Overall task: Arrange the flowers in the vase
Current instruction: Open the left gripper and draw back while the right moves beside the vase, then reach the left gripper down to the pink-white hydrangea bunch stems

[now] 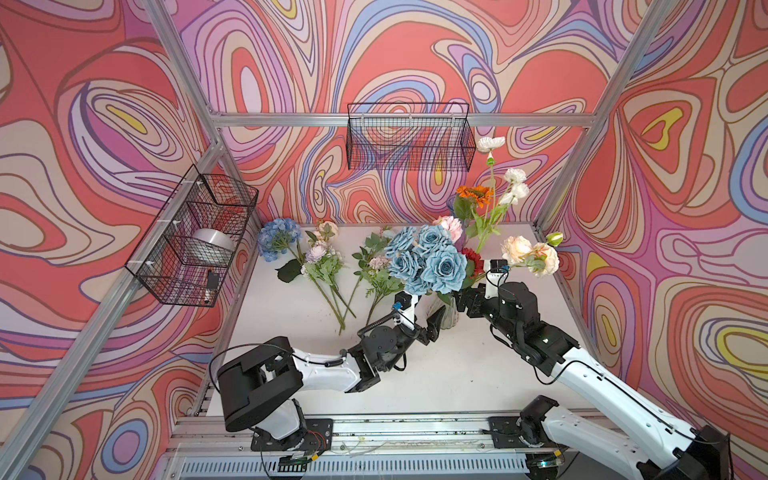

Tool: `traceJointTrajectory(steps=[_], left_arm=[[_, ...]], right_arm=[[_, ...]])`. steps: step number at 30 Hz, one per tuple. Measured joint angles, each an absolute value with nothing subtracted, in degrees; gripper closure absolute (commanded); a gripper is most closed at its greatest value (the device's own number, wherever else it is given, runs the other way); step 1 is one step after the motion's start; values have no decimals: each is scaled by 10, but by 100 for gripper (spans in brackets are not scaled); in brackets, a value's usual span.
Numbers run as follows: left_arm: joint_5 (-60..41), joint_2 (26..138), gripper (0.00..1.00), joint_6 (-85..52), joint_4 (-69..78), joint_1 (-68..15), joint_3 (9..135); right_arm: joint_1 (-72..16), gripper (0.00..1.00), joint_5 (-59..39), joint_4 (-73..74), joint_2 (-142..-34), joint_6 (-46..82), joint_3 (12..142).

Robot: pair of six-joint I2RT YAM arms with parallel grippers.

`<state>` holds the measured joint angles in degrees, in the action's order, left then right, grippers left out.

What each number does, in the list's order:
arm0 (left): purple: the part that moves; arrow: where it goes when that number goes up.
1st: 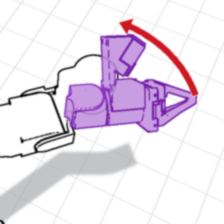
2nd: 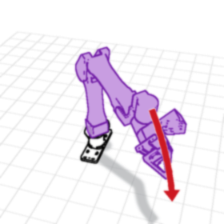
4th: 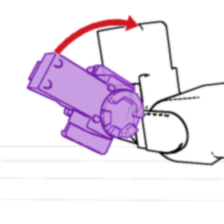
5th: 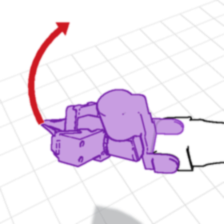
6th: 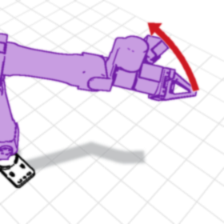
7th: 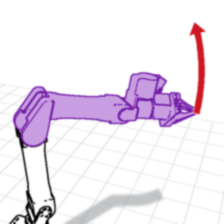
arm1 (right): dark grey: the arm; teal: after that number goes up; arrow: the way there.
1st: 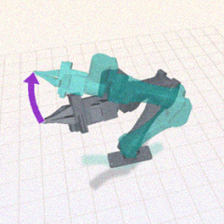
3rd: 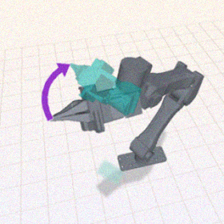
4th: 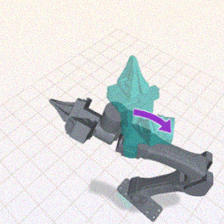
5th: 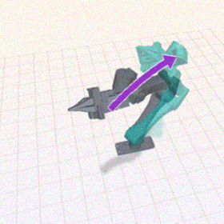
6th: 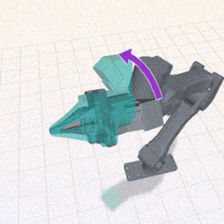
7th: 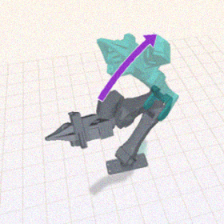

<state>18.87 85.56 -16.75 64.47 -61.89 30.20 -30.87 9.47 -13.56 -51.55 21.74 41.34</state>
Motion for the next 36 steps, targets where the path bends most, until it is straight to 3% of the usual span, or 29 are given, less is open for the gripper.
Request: traceJointTrajectory(steps=[5, 17, 28, 36], left_arm=[[226, 784, 19, -179, 562, -617, 265], [226, 762, 19, -216, 523, -539, 264], [210, 753, 18, -216, 539, -520, 262], [225, 703, 16, -223, 530, -465, 216]], right_arm=[[-308, 36, 62, -206, -495, 205, 435], [-350, 57, -55, -226, -531, 195, 501], [-353, 61, 7, -123, -601, 137, 506], [-354, 85, 29, -40, -622, 140, 479]])
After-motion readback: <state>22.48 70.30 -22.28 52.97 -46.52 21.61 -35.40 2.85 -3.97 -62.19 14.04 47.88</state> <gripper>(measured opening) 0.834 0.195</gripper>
